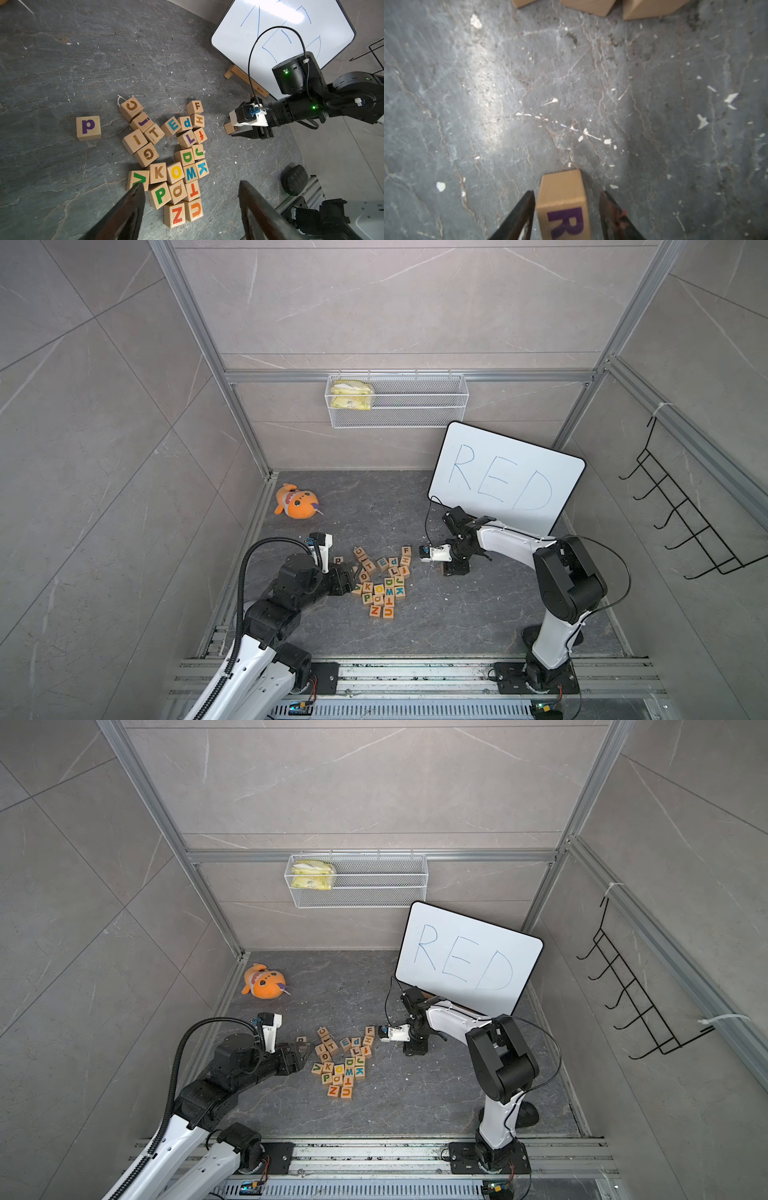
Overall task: Assemble the uppercase word "red" with letter blocks
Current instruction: Place the letter block at the center of the board.
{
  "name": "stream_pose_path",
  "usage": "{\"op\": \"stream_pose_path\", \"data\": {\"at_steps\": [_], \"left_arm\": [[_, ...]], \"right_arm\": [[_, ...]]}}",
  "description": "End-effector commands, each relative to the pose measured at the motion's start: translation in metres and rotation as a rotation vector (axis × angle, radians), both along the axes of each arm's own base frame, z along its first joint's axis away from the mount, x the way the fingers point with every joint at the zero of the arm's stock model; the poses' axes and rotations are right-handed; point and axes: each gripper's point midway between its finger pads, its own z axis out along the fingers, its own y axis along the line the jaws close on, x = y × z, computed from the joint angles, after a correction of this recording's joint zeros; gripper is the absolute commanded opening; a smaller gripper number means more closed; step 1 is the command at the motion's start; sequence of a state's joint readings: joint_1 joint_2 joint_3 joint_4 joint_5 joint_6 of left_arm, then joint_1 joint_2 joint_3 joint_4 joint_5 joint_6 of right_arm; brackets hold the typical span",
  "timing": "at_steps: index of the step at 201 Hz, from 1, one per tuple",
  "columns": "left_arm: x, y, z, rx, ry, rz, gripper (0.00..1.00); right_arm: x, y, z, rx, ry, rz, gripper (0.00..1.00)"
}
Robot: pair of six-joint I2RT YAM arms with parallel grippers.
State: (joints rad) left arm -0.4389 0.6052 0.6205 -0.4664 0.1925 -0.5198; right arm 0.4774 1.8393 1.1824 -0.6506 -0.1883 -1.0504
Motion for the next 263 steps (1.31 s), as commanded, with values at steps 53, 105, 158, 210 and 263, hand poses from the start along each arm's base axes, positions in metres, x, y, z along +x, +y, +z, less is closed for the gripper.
{"op": "stream_pose_path", "data": {"at_steps": [53,105,158,210,263], "left_arm": [[0.0004,-0.0008,0.0085,0.005,-0.048,-0.017,0.74],[0.0003,-0.0008,0.0097,0.005,-0.053,-0.018,0.75],[-0.0001,-0.0008,0.0090,0.005,-0.053,-0.020,0.74],[0.0002,-0.0002,0.0090,0.007,-0.054,-0.016,0.75],[0.0002,-0.0001,0.0087,0.009,-0.054,-0.017,0.75]], "right_arm": [[-0.0052,0.0005,-0.0011,0.002,0.054,-0.022,0.47],[-0.0057,-0.0004,-0.0032,-0.003,0.063,-0.029,0.45],[-0.0036,0.0002,-0.0025,-0.005,0.061,-0.034,0.41],[-0.0047,0.0005,-0.0047,-0.007,0.075,-0.037,0.36],[-0.0009,-0.0001,-0.0034,-0.010,0.048,-0.041,0.46]]}}
